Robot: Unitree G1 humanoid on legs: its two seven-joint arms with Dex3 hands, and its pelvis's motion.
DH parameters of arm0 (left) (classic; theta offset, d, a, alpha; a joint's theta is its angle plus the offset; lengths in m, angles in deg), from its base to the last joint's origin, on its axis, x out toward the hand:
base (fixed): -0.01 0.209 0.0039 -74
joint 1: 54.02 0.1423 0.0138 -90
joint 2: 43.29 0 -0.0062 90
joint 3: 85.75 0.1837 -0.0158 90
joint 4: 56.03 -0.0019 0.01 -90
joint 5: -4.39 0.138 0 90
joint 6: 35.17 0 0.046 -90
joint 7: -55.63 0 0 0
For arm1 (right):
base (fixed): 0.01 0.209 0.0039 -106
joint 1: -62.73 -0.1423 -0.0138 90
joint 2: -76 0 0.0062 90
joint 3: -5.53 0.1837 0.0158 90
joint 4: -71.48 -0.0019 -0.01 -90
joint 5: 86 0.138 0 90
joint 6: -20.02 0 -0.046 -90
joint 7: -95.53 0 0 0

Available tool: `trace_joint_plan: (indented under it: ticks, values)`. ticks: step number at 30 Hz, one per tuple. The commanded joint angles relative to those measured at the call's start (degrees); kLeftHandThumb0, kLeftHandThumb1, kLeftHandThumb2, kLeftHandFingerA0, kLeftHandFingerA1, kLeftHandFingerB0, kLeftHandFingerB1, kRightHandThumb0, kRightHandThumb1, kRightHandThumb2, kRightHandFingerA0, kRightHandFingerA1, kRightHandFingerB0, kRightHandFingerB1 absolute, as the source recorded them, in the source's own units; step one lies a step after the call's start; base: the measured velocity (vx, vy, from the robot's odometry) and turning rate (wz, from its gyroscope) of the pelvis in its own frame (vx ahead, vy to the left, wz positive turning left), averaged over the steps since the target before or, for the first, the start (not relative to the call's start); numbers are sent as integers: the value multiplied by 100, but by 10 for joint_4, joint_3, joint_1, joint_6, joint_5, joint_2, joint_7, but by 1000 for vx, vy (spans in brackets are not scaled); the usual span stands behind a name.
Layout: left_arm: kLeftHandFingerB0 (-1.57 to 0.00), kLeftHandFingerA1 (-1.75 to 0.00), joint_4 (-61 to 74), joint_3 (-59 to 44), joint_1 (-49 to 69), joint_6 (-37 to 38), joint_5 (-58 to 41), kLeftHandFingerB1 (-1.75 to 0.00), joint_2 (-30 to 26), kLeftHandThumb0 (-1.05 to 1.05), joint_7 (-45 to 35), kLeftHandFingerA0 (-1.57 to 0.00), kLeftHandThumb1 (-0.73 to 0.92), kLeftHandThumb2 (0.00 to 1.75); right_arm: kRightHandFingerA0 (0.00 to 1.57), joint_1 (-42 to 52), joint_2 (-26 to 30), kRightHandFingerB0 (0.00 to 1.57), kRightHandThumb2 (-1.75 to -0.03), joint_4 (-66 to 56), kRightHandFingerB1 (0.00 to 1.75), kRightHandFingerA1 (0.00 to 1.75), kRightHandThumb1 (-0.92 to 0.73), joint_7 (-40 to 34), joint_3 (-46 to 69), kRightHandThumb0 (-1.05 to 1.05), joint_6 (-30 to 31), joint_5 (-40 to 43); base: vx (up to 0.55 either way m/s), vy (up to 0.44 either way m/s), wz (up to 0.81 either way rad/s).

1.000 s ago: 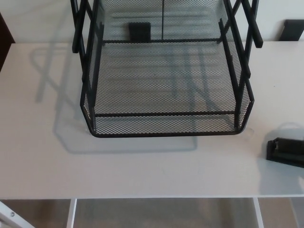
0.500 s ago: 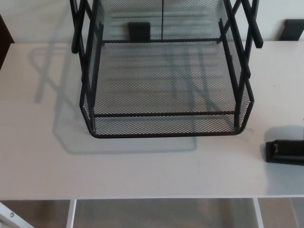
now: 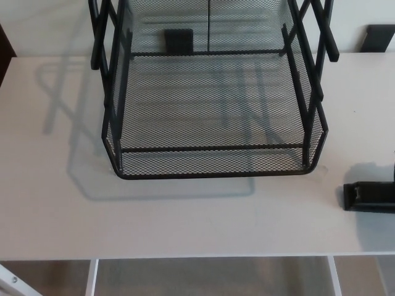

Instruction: The robot walks towards a desk on which a file tray is kept in the middle and a stapler is kept to its right. The robot lifts the stapler using its right hand and places it on the file tray.

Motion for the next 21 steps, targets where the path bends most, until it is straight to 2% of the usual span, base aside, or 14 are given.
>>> trace_joint_plan:
  ticks: [1, 2, 3, 4, 7, 8, 10, 11, 12, 13, 14, 15, 19, 21]
  values:
    - [-4, -83, 2, 12, 18, 12, 7, -58, -24, -92, -32, -40, 65, 130, 90, 65, -26, 73, -83, 7, 140, 164, -66, -296, 156, -9, -115, 8, 0, 0, 0]
    - [-3, -83, 1, 11, 17, 11, 6, -58, -23, -92, -29, -41, 65, 130, 92, 54, -32, 81, -87, -6, 136, 159, -60, -287, 188, -10, -117, 32, 0, 0, 0]
    - [-3, -85, 3, 13, 20, 16, 7, -62, -22, -98, -32, -43, 66, 132, 92, 50, -36, 77, -87, -23, 136, 161, -63, -266, 206, -11, -98, 42, 0, 0, 0]
    - [-5, -86, 3, 15, 19, 15, 9, -63, -22, -95, -32, -45, 64, 130, 93, 41, -42, 82, -87, -32, 138, 162, -59, -255, 229, -9, -103, 60, 0, 0, 0]
    - [-10, -90, 2, 21, 18, 14, 16, -67, -22, -94, -21, -55, 62, 129, 90, 9, -44, 75, -92, -35, 141, 167, -61, -224, 265, -12, -100, 82, 0, 0, 0]
    - [-10, -89, 2, 23, 18, 14, 17, -67, -22, -91, -22, -55, 62, 129, 86, 0, -44, 76, -102, -38, 139, 165, -56, -216, 274, -14, -94, 80, 0, 0, 0]
    - [-10, -89, 3, 30, 22, 20, 23, -67, -23, -92, -20, -56, 63, 130, 95, -22, -41, 70, -77, -41, 141, 172, -64, -206, 292, -12, -92, 79, 0, 0, 0]
    - [-10, -89, 3, 29, 23, 20, 20, -67, -24, -92, -21, -56, 63, 130, 95, -28, -42, 70, -77, -43, 141, 172, -64, -205, 296, -12, -91, 74, 0, 0, 0]
    - [-10, -90, 5, 30, 25, 22, 20, -68, -24, -95, -23, -55, 65, 131, 83, -42, -45, 73, -75, -35, 153, 175, -63, -215, 302, -17, -103, 73, 0, 0, 0]
    - [-8, -89, 5, 31, 26, 23, 18, -67, -24, -96, -25, -53, 66, 133, 84, -53, -44, 77, -93, -27, 149, 169, -58, -213, 305, -17, -113, 72, 0, 0, 0]
    - [-8, -89, 6, 31, 27, 25, 17, -67, -25, -96, -29, -53, 66, 133, 84, -68, -40, 77, -93, -19, 149, 169, -58, -210, 309, -17, -126, 73, 0, 0, 0]
    - [-8, -92, 7, 34, 29, 27, 18, -68, -26, -98, -28, -57, 67, 134, 88, -79, -40, 78, -103, -15, 142, 165, -56, -206, 312, -19, -130, 72, 0, 0, 0]
    - [-10, -91, 7, 32, 30, 24, 10, -68, -26, -95, -34, -56, 65, 132, 85, -138, -39, 78, -97, -7, 145, 165, -61, -168, 324, -25, -121, 74, 0, 0, 0]
    - [-7, -90, 7, 33, 29, 20, 8, -67, -25, -98, -31, -54, 66, 133, 90, -158, -42, 79, -103, 0, 144, 166, -57, -176, 325, -21, -125, 61, 0, 0, 0]
